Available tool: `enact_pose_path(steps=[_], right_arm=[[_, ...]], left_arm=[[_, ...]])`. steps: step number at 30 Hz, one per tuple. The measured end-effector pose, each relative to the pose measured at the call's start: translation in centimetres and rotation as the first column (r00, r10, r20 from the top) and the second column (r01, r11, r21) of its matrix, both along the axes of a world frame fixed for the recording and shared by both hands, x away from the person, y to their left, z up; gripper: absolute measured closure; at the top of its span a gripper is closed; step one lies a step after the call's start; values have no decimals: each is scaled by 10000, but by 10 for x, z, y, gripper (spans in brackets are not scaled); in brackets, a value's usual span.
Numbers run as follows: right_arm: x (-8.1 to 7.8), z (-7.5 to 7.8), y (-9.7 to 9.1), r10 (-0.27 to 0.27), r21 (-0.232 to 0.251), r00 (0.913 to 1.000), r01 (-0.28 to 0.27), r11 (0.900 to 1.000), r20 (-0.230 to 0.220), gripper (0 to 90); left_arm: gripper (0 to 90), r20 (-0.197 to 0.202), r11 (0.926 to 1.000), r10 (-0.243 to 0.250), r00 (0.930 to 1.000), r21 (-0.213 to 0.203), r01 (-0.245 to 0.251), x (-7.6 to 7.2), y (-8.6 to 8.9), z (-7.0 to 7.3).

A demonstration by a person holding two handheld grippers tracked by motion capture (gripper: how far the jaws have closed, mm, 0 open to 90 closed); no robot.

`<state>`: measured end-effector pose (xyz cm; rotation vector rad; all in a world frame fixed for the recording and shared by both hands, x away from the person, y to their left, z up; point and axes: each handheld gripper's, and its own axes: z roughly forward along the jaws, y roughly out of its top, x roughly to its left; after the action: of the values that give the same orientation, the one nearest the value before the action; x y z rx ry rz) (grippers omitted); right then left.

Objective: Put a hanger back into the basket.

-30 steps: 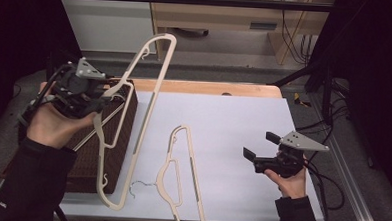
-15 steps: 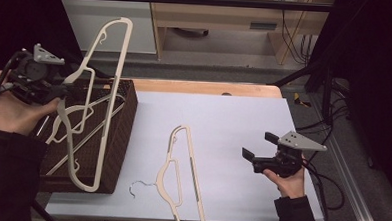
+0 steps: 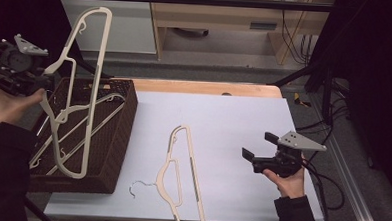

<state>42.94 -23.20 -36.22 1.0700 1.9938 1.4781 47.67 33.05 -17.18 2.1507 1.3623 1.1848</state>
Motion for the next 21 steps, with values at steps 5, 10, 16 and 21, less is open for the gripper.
enact_pose_path(steps=[5,10,16,21], right_arm=[[0,0,0,31,-19,10000,-31,10000,2,35],[1,-1,1,20,-47,10000,-21,10000,-44,35],[1,-2,1,8,-107,10000,-8,9999,-65,35],[2,-2,2,34,-173,10000,-35,9998,-60,35]], left_arm=[[733,166,9987,501,9986,-39,-501,4,16,-3],[733,290,9953,904,9955,332,-914,8,30,-9],[733,334,9870,1211,9921,1019,-1239,12,39,-17],[733,330,9683,1241,9917,2142,-1283,15,36,-25]])
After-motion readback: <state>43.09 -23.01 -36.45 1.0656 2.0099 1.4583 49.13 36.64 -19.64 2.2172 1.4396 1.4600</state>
